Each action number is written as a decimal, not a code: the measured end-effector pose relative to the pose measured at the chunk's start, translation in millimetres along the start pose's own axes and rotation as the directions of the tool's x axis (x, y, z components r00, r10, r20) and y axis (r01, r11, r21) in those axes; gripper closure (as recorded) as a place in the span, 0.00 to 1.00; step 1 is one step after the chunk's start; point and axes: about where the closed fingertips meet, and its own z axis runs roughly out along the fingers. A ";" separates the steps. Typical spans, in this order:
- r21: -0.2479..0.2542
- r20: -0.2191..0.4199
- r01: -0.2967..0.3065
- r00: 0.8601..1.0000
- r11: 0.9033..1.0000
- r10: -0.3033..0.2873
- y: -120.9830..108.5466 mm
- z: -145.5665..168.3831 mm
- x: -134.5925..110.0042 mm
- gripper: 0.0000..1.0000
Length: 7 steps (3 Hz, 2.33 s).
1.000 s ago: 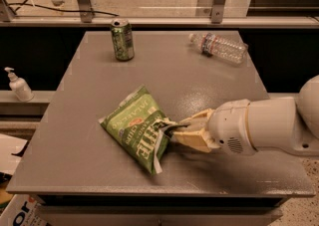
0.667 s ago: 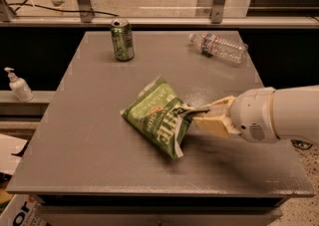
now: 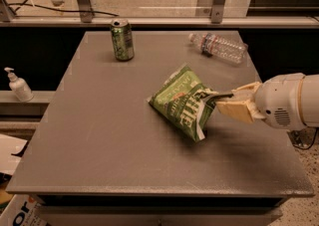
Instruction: Move green jalapeno chip bag near water bottle
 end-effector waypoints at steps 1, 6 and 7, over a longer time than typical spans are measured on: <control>0.051 -0.003 -0.007 1.000 0.999 0.007 -26.3 2.0 -0.5 1.00; 0.274 -0.129 -0.101 0.982 0.956 0.140 -167.9 22.4 44.1 1.00; 0.296 -0.147 -0.094 0.979 0.950 0.142 -180.9 17.9 45.4 1.00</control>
Offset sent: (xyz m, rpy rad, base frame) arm 0.0951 -0.0835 -0.0174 -0.0437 -0.0209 -0.2414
